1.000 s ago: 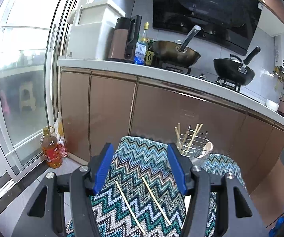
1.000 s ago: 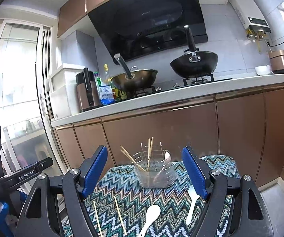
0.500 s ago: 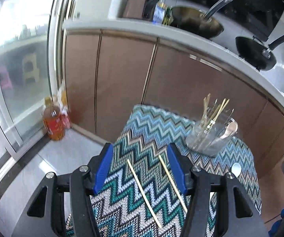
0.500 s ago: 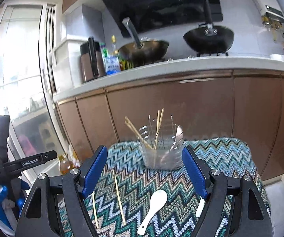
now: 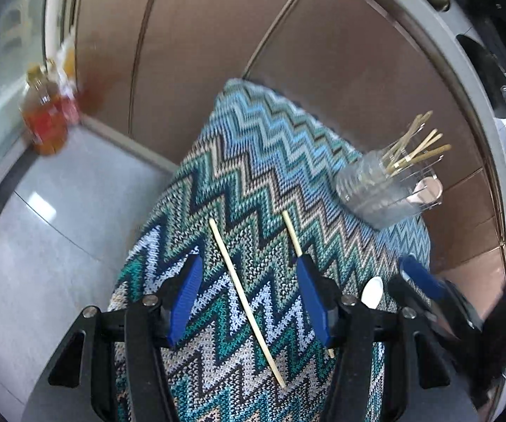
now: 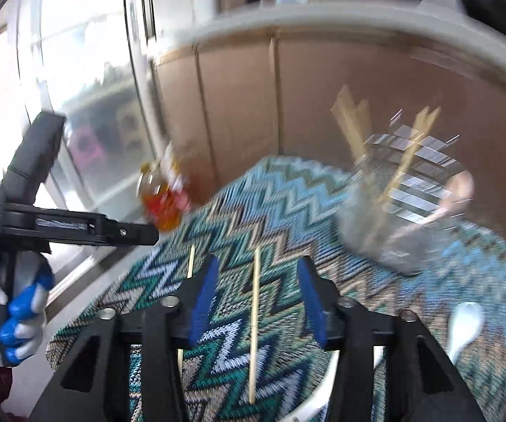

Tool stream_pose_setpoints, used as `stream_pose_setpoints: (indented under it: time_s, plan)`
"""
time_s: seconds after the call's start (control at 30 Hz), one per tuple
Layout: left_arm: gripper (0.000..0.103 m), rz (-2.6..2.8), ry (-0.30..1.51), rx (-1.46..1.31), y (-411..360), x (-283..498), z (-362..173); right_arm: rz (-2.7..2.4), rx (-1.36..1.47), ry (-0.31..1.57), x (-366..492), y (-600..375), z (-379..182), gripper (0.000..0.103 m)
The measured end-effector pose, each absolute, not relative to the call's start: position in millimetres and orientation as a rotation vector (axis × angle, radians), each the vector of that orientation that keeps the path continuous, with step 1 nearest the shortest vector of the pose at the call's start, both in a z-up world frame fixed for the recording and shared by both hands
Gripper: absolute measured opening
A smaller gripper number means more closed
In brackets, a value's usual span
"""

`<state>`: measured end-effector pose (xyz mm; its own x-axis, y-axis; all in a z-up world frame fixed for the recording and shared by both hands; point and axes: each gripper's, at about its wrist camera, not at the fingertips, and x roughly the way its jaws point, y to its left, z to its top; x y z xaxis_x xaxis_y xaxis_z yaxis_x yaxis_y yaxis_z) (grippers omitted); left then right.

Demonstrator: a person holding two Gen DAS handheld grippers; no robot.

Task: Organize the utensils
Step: 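Lower and grasp a bamboo chopstick with the right tool while the left tool grasps another chopstick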

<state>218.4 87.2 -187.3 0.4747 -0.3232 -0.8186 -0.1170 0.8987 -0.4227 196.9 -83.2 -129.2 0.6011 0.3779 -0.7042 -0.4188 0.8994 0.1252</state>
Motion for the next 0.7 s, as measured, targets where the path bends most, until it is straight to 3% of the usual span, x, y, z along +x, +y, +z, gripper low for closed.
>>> stream_pose_setpoints:
  time_s: [0.07, 0.3, 0.43, 0.7]
  plan:
    - [0.044, -0.124, 1.123, -0.461, 88, 228, -197, 0.487, -0.071, 0.895, 223, -71, -154, 0.035]
    - [0.035, -0.129, 1.256, -0.480, 87, 260, -230, 0.535, -0.113, 1.056, 269, -45, -203, 0.029]
    - [0.027, -0.122, 1.308, -0.460, 81, 274, -242, 0.526, -0.129, 1.109, 289, -40, -218, 0.021]
    - [0.017, -0.109, 1.357, -0.473, 77, 287, -258, 0.534, -0.148, 1.178, 307, -40, -229, 0.020]
